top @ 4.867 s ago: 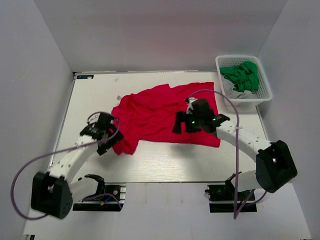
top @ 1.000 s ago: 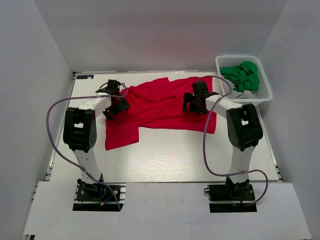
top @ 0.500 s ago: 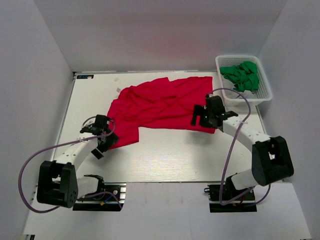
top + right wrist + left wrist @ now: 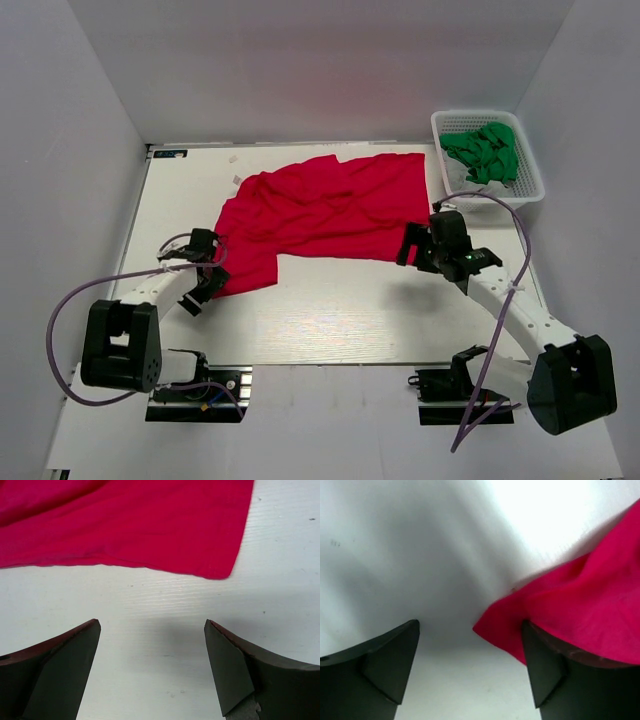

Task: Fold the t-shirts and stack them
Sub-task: Flatten out the tshirt

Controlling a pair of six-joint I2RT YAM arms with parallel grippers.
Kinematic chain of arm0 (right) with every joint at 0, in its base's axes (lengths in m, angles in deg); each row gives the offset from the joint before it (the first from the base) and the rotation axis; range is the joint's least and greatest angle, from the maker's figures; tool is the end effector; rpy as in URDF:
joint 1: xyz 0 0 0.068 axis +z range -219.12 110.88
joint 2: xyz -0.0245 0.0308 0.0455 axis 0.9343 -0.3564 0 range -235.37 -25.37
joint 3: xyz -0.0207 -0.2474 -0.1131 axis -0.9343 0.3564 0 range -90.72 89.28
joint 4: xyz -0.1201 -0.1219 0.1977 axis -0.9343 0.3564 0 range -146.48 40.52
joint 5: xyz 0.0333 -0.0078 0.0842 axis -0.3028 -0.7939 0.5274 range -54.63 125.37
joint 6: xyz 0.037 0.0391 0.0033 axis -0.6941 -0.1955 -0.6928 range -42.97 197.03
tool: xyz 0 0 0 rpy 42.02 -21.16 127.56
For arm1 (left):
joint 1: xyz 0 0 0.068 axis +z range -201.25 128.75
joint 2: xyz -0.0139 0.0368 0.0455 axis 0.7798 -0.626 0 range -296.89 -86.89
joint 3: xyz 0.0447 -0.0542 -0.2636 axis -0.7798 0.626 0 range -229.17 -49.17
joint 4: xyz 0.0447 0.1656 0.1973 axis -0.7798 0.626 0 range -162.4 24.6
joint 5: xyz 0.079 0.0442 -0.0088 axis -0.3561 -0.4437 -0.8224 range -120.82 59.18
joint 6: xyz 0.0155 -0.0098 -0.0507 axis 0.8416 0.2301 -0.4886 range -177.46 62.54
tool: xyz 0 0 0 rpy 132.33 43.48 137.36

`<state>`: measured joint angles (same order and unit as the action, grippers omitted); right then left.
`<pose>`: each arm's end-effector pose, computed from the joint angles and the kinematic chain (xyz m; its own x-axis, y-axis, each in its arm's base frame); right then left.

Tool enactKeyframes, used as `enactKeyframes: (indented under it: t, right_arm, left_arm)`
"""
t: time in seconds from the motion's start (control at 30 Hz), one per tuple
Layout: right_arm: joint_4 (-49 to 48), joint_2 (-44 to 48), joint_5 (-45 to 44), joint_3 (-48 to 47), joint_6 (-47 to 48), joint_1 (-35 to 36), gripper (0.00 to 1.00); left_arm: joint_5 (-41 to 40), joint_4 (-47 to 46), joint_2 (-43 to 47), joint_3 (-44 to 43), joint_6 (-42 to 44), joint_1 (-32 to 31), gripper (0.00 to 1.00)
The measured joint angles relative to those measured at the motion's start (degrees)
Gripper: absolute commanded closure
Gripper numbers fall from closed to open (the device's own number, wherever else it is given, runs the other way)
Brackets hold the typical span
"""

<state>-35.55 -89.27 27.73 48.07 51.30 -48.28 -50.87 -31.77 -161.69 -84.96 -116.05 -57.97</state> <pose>0.2188 0.0781 0.2360 -0.6948 0.1960 -0.6920 0.0433 0.9718 0.2318 0.1982 -0.0111 0.1549 -0.5507 -0.7423 -0.3817 -0.8084 0.5883 0.0222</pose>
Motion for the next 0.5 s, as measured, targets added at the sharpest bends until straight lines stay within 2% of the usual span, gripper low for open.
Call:
enactKeyframes:
  t: [0.23, 0.33, 0.5]
  right_arm:
    - [0.96, -1.09, -4.98, 0.07, -0.83, -0.20, 0.10]
    - [1.86, -4.24, -8.81, -0.17, -1.66, -0.55, 0.10]
    - [1.70, -10.36, -12.50, -0.98, -2.80, -2.43, 0.10]
  left_arm:
    - [1.46, -5.22, -4.76, -2.01, 4.94, 0.28, 0.48]
    - [1.90, -8.57, -6.75, -2.99, 5.92, 0.07, 0.98]
    - [4.72, -14.69, -9.35, -4.37, 6.75, -0.15, 1.00]
